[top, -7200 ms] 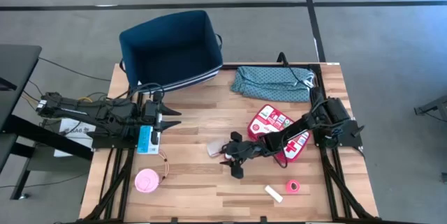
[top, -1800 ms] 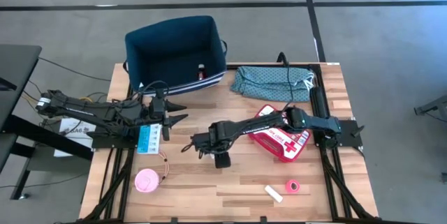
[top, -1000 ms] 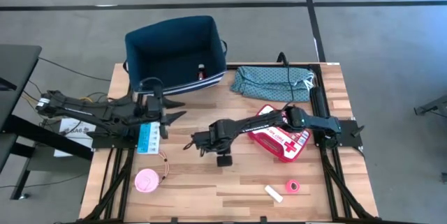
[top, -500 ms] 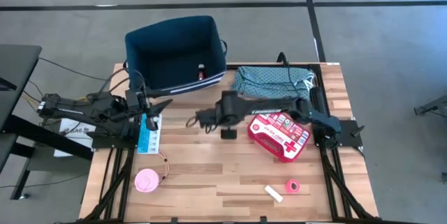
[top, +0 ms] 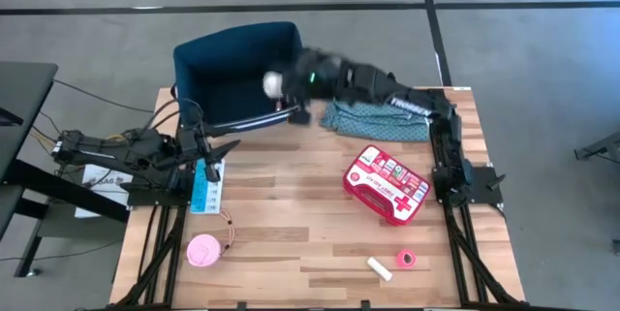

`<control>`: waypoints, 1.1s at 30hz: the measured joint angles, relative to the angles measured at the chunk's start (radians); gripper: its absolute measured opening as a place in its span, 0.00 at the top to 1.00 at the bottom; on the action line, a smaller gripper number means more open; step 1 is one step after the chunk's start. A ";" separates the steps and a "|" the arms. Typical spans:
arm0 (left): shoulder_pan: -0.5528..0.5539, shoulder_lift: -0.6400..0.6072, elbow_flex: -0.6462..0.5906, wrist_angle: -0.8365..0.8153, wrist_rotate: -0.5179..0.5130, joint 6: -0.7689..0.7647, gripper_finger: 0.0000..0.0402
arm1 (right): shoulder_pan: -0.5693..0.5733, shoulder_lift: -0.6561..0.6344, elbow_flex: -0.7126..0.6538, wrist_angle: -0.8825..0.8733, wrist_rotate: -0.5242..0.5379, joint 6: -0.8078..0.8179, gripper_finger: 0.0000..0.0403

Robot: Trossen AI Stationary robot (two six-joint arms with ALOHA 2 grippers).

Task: Pick & place medical supplies in basket/bin
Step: Put the white bandage into the blue bin

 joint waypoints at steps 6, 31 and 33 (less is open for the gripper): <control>0.000 -0.002 0.000 -0.024 -0.063 -0.003 0.68 | -0.145 0.110 -0.001 0.263 -0.279 0.096 0.81; 0.000 -0.002 0.000 -0.070 -0.135 -0.040 0.68 | -0.116 0.333 -0.001 0.485 -0.317 -0.094 0.57; 0.000 -0.002 0.000 -0.073 -0.135 -0.048 0.68 | -0.105 0.333 -0.001 0.496 -0.253 -0.141 0.51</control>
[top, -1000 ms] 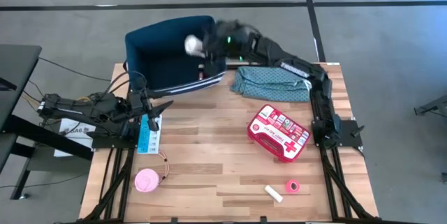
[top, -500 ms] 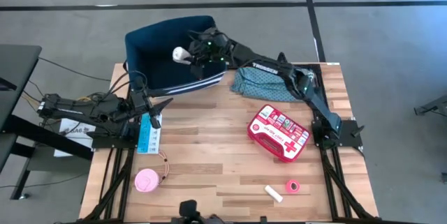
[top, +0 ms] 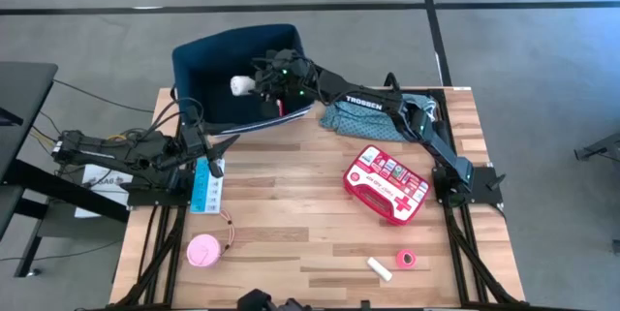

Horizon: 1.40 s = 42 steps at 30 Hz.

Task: Pick & place medical supplies in basket/bin
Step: Put the white bandage into the blue bin, then put the pink bandage into the blue bin

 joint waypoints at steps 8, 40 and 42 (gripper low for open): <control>0.000 0.000 0.000 -0.002 0.000 -0.022 0.68 | 0.038 -0.039 0.010 0.068 0.254 -0.119 0.41; -0.004 0.328 0.000 -0.118 0.159 -0.388 0.68 | 0.405 -0.383 0.012 -0.768 0.623 0.141 0.47; -0.004 0.361 0.000 -0.062 0.175 -0.387 0.68 | 0.423 -0.383 0.012 -0.857 0.623 0.194 0.47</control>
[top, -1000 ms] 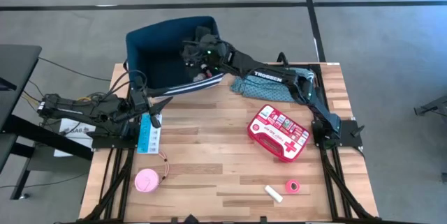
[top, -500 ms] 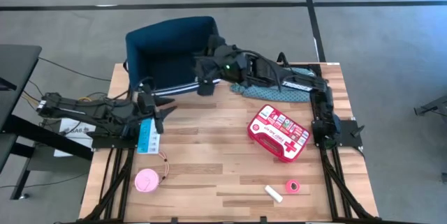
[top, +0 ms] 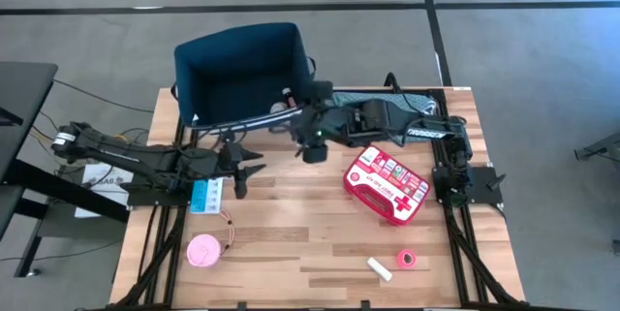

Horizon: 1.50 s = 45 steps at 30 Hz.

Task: Pick & place medical supplies in basket/bin
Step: Put the pink bandage into the blue bin

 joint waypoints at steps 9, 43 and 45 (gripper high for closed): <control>0.000 0.019 0.000 0.174 -0.003 0.041 0.68 | 0.087 0.001 -0.003 -0.406 -0.010 0.439 0.49; -0.290 0.214 0.282 0.431 0.049 0.362 0.68 | 0.747 0.004 -0.341 -0.396 -0.245 1.741 0.51; -0.302 0.234 0.298 0.432 0.047 0.362 0.68 | 0.796 0.004 -0.394 -0.392 -0.284 1.875 0.51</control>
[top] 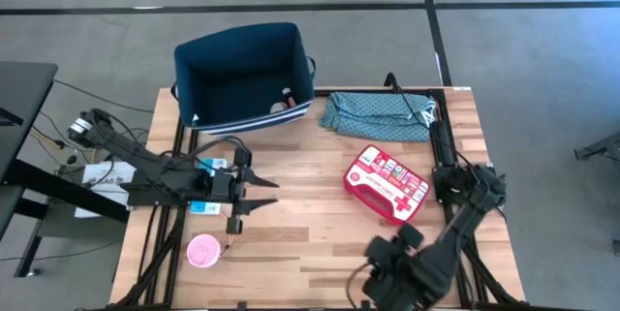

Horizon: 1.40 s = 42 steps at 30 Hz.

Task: Pick & place medical supplies in basket/bin
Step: Put the pink bandage into the blue bin

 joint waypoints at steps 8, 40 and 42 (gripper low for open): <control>-0.048 0.048 0.025 0.054 0.002 0.027 0.68 | 0.138 0.001 -0.198 -0.004 -0.126 0.488 0.51; -0.117 0.048 0.025 0.050 0.012 0.011 0.68 | 0.081 0.001 -0.454 0.176 -0.296 0.457 0.52; -0.117 0.048 0.025 0.050 0.012 0.008 0.68 | 0.090 0.000 -0.454 0.195 -0.291 0.443 0.52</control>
